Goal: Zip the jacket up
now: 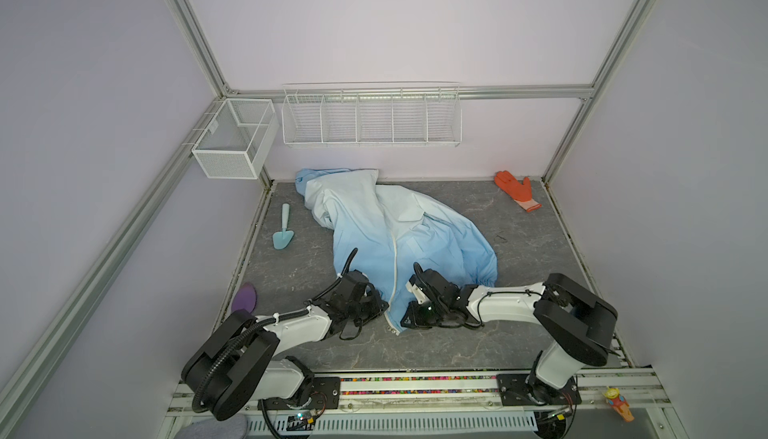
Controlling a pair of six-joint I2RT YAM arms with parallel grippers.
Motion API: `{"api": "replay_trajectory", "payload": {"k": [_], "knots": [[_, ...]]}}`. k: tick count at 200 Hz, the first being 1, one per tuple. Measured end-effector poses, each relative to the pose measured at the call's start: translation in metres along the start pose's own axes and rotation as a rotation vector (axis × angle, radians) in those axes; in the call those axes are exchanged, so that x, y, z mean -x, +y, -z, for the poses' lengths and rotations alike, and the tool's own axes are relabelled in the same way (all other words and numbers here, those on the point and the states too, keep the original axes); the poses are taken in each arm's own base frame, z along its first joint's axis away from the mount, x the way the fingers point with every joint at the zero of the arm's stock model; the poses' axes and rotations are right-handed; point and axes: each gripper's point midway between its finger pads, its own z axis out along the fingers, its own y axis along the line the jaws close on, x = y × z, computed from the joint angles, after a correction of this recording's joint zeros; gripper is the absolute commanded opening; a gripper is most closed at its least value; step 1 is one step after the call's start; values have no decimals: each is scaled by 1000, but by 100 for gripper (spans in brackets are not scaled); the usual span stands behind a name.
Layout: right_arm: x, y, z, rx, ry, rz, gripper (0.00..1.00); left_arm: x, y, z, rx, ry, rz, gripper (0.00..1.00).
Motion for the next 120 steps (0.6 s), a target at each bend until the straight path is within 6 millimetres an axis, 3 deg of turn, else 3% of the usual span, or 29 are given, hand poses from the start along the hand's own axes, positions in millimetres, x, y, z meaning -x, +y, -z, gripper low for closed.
{"api": "replay_trajectory", "payload": {"k": [27, 62, 92, 120], "knots": [[1, 3, 1, 6, -10, -14, 36, 2, -2, -5, -12, -3, 5, 0], [3, 2, 14, -8, -57, -12, 69, 10, -15, -22, -63, 0, 3, 0], [3, -17, 41, -46, -129, -42, 99, 15, -23, -34, -126, 1, 28, 0], [16, -54, 70, -96, -227, -96, 89, 17, -24, -35, -156, -1, 44, 0]]}}
